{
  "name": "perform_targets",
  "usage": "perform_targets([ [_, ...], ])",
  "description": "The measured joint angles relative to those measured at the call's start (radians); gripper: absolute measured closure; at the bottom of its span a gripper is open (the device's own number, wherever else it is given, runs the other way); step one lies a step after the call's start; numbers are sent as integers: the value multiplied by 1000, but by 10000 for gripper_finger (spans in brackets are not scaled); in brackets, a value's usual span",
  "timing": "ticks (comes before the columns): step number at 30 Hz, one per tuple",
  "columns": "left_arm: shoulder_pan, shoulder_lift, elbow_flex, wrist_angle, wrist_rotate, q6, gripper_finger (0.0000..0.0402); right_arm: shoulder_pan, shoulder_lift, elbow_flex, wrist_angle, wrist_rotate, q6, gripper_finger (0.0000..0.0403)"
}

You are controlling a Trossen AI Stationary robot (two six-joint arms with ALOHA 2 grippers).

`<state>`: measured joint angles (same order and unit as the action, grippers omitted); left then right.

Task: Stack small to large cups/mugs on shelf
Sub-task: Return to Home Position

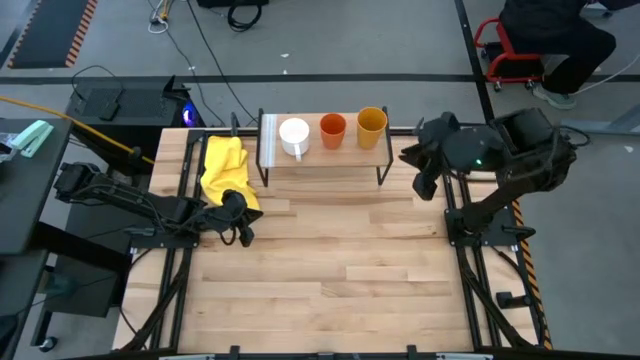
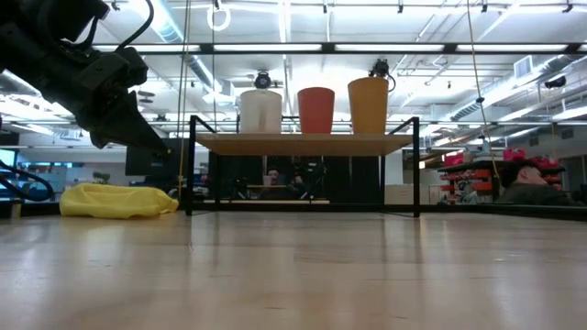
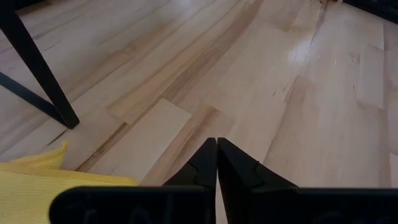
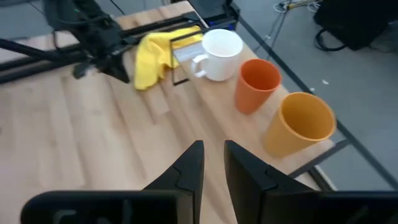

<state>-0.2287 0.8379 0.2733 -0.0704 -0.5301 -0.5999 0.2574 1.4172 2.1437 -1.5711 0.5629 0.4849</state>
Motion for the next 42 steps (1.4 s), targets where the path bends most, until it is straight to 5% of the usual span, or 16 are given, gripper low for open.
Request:
perform_targets([
  [8, 0, 0, 0, 0, 0, 0, 383, 188, -48, -138, 4, 160, 200, 331],
  [12, 0, 0, 0, 0, 1, 0, 376, 300, -114, -343, 32, 280, 359, 331],
  [18, 0, 0, 0, 0, 1, 0, 373, 462, -246, -696, 219, 328, 546, 331],
  [30, 0, 0, 0, 0, 0, -24, 381, 715, -410, -1246, 944, 507, 436, 331],
  [42, -46, 0, 0, 63, 4, 28, 377, 730, -411, -1516, 1497, 429, 219, 331],
])
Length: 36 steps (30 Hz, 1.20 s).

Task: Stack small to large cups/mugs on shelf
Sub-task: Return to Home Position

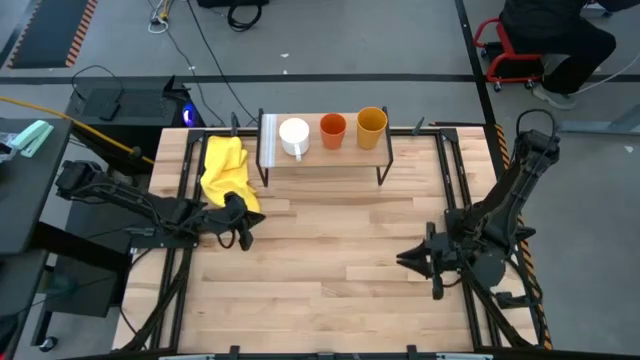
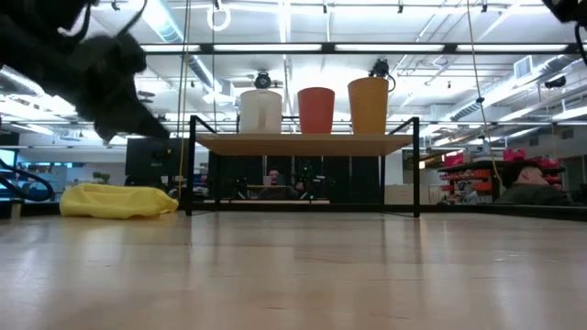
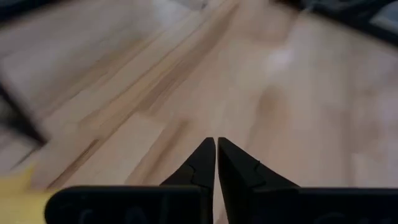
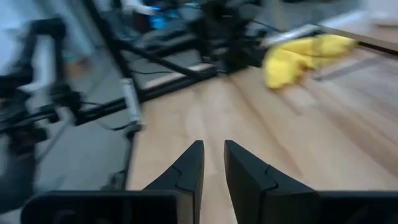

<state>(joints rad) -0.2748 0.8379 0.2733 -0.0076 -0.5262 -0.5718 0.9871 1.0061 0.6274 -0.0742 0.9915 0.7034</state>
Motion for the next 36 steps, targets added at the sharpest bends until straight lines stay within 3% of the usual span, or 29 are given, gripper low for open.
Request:
perform_targets([
  [6, -123, 0, 1, 231, 15, 166, 383, -2, 0, -76, 367, -172, -291, 331],
  [13, -297, 58, -30, 521, 29, 307, 372, -3, 0, -216, 622, -270, -348, 331],
  [19, -336, 105, -43, 634, 27, 349, 372, -3, 1, -278, 717, -275, -367, 331],
  [25, -316, 181, -45, 648, 25, 348, 380, -3, 1, -290, 730, -319, -400, 331],
  [32, -306, 293, -45, 807, 26, 354, 373, -3, 15, -290, 743, -320, -393, 331],
  [36, -305, 294, -45, 825, 25, 384, 369, -3, 36, -290, 748, -324, -393, 331],
])
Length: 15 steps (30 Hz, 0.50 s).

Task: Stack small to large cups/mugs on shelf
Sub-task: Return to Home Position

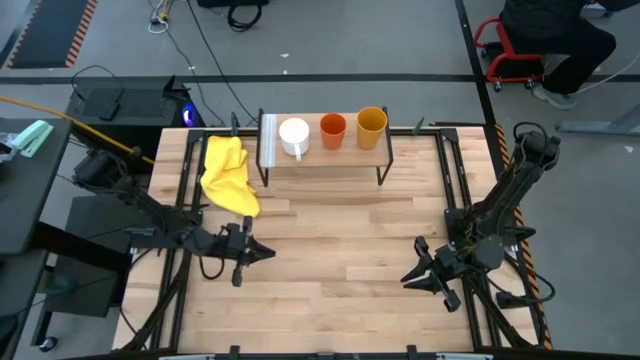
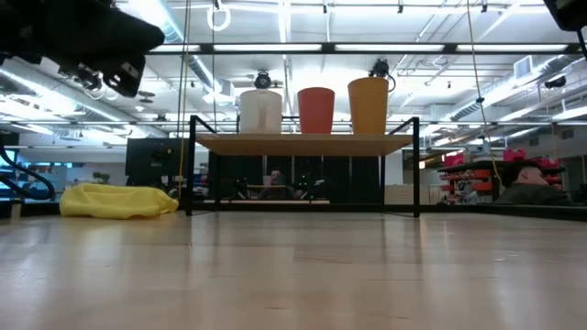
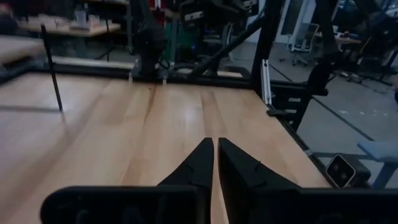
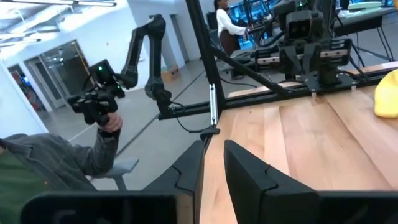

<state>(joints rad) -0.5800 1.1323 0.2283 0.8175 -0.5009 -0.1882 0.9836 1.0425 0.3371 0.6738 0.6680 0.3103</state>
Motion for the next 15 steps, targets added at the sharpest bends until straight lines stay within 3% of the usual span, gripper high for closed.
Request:
perform_targets([
  [5, 1, -68, 0, -13, 0, 68, 376, 0, -28, 0, 38, -26, -52, 331],
  [15, 24, -336, 0, -216, 0, 127, 368, 0, -92, 0, 23, -51, -118, 331],
])
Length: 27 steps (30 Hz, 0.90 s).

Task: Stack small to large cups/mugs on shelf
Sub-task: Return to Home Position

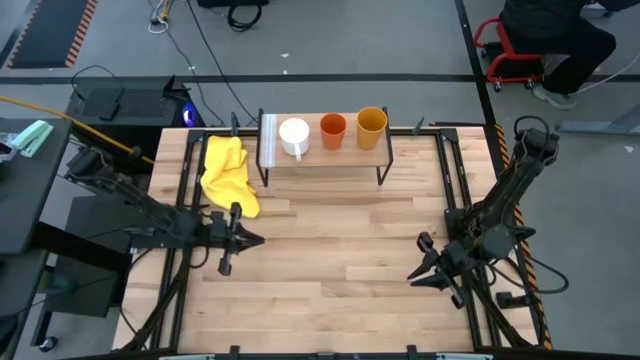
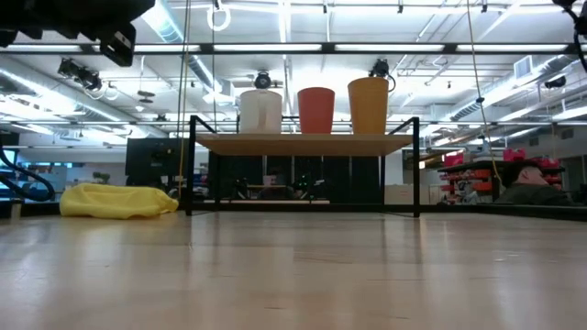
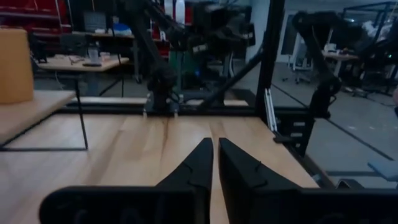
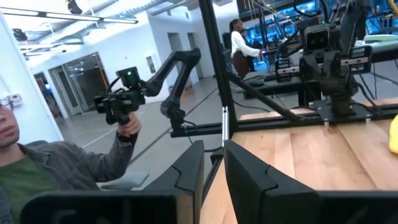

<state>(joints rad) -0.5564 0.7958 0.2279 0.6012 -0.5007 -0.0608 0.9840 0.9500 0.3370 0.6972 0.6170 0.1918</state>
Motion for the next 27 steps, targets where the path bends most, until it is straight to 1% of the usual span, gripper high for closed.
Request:
perform_targets([
  [7, 0, -143, 0, -83, 4, 23, 369, 0, -52, 0, -35, 0, -39, 331],
  [12, 0, -233, 0, -145, 44, 32, 376, 1, -98, 0, -46, 2, -25, 331],
  [15, 0, -280, 0, -192, 46, 31, 376, 1, -119, 0, -46, 2, 4, 331],
  [18, 0, -322, 0, -238, 46, 28, 371, 1, -139, 0, -54, 1, -8, 331],
  [23, 0, -383, 0, -265, 46, 32, 366, 1, -222, 0, -156, -29, -13, 331],
  [27, 0, -428, 0, -302, 46, 46, 368, 0, -300, 0, -191, -43, -46, 331],
])
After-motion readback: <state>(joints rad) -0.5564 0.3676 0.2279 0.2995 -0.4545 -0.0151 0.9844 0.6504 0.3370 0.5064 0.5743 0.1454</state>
